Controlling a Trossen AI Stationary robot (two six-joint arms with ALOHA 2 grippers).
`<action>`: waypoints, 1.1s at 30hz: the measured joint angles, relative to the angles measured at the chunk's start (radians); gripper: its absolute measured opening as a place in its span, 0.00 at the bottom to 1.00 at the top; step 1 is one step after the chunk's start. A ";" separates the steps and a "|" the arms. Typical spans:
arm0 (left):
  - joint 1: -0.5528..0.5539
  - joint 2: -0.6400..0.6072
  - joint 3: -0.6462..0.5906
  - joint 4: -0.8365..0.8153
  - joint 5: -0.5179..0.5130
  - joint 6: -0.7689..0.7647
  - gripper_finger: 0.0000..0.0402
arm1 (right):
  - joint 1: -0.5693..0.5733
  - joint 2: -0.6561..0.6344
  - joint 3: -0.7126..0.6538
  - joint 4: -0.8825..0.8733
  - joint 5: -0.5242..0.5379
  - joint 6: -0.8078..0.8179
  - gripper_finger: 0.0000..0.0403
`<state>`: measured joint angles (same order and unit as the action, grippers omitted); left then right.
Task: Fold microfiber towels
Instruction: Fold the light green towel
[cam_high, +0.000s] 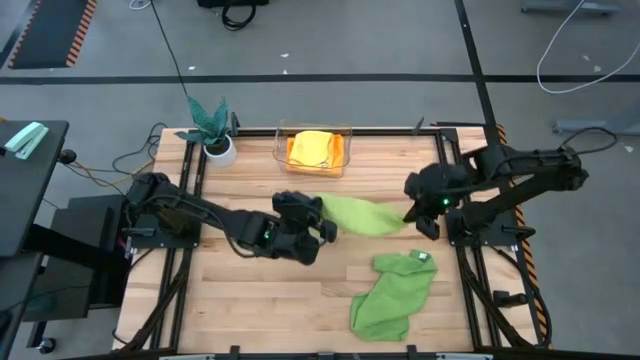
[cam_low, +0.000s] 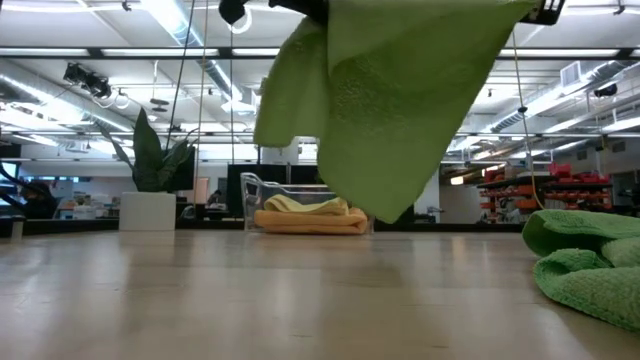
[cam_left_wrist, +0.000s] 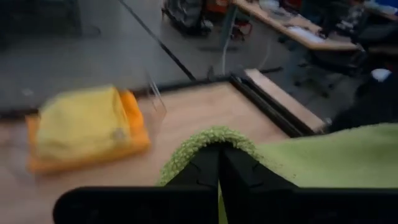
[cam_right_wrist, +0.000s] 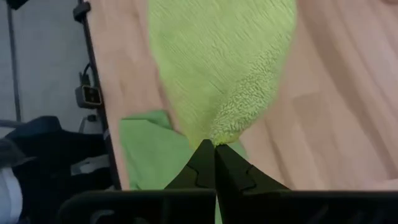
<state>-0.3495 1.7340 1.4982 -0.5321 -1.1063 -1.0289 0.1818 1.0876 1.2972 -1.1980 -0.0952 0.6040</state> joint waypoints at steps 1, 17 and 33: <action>-0.013 0.005 -0.001 -0.007 0.013 -0.030 0.03 | 0.024 0.010 0.000 0.016 0.005 0.012 0.00; -0.082 0.151 -0.001 -0.029 0.057 -0.289 0.01 | 0.063 0.067 -0.002 0.076 0.069 -0.020 0.00; 0.075 0.160 -0.001 -0.424 0.178 -0.428 0.06 | -0.300 0.108 -0.276 0.340 0.000 -0.156 0.00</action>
<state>-0.2746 1.8942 1.4975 -0.9564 -0.9280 -1.4565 -0.1180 1.1957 1.0214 -0.8583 -0.0956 0.4478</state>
